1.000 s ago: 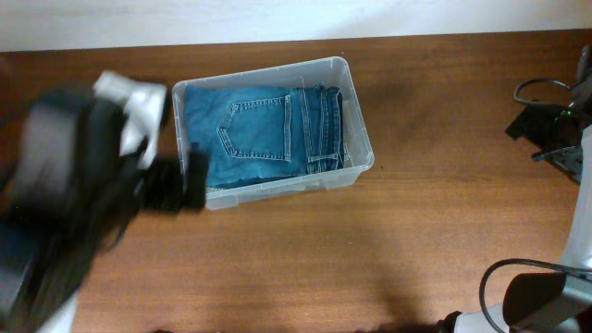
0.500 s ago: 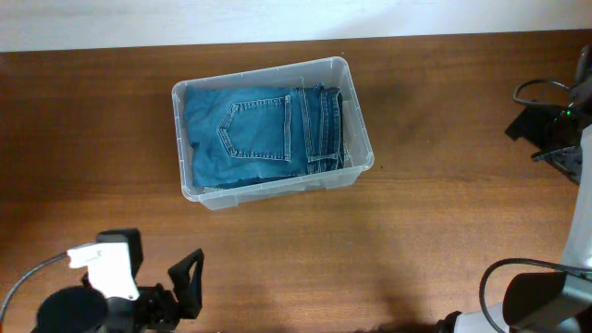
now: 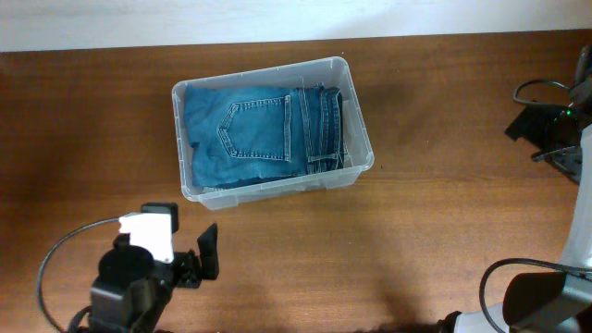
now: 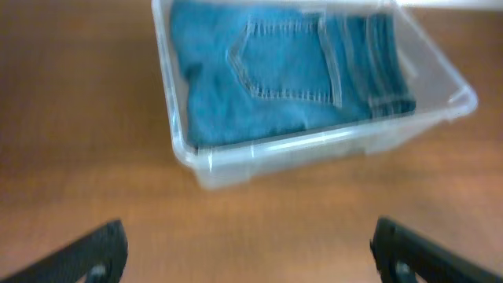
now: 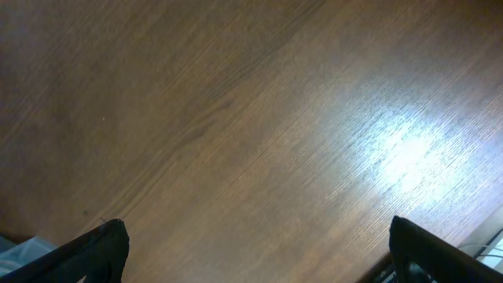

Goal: Pack container

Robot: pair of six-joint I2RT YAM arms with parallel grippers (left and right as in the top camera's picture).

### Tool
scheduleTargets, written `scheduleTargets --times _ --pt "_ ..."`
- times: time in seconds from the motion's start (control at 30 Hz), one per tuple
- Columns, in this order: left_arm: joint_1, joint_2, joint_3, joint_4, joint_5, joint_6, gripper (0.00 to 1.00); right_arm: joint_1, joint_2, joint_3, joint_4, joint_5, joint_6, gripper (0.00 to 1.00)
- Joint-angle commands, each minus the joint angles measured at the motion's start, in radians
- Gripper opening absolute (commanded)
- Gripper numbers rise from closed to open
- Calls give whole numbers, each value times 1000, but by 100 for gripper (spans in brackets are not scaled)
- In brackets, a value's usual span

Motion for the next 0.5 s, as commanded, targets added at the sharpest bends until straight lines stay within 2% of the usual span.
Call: scheduleTargets --times 0.0,0.23,0.47 --pt "63 -96 -151 115 45 110 99 -3 -13 0 -1 2 9 98" --pt "122 -263 -390 381 222 334 99 -3 -13 0 -1 2 9 98" --pt "269 -369 -541 492 212 348 99 -3 -13 0 -1 2 9 98"
